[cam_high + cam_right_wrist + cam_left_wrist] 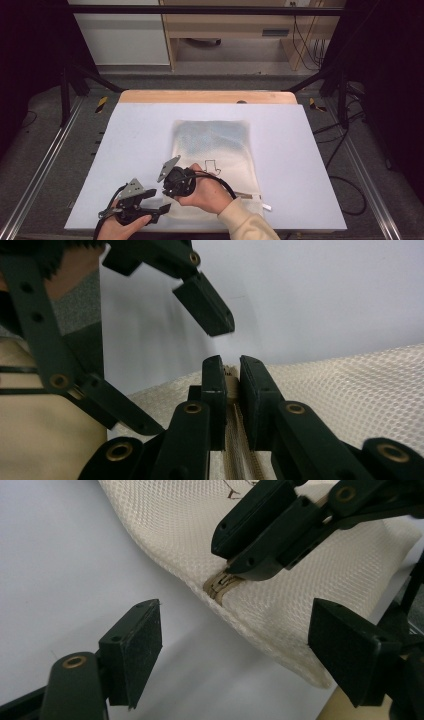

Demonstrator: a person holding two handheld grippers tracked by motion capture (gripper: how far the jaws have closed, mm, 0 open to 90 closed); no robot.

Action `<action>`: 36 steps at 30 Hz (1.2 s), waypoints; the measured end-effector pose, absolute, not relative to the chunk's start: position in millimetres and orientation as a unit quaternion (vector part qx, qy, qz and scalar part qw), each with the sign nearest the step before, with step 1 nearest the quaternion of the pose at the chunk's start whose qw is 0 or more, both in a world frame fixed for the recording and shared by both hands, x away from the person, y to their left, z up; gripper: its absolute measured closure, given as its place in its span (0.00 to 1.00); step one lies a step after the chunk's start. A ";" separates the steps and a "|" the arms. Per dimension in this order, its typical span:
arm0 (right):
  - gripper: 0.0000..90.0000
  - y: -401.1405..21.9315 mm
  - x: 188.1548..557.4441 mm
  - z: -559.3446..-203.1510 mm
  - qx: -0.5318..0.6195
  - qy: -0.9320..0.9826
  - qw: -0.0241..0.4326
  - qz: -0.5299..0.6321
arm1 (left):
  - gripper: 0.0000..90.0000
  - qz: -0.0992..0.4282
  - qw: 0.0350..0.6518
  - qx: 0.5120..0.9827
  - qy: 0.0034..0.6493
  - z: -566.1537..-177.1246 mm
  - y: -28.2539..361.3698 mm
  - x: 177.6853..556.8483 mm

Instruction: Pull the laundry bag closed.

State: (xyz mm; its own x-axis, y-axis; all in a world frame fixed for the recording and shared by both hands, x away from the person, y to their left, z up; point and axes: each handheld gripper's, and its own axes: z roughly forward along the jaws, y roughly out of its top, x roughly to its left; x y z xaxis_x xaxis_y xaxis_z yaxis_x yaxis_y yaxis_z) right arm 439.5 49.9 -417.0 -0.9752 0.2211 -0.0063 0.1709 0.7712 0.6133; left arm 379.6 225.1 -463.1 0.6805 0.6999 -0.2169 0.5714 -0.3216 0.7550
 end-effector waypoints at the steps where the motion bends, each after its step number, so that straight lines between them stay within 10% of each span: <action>1: 0.91 49.5 439.2 -415.6 0.105 0.941 0.043 0.320 | 0.25 0.076 0.427 0.810 0.394 -464.3 223.9 380.7; 36: 0.91 45.4 440.4 -411.3 0.102 0.936 0.056 0.332 | 0.67 -0.040 0.475 0.801 0.363 -484.6 217.9 418.2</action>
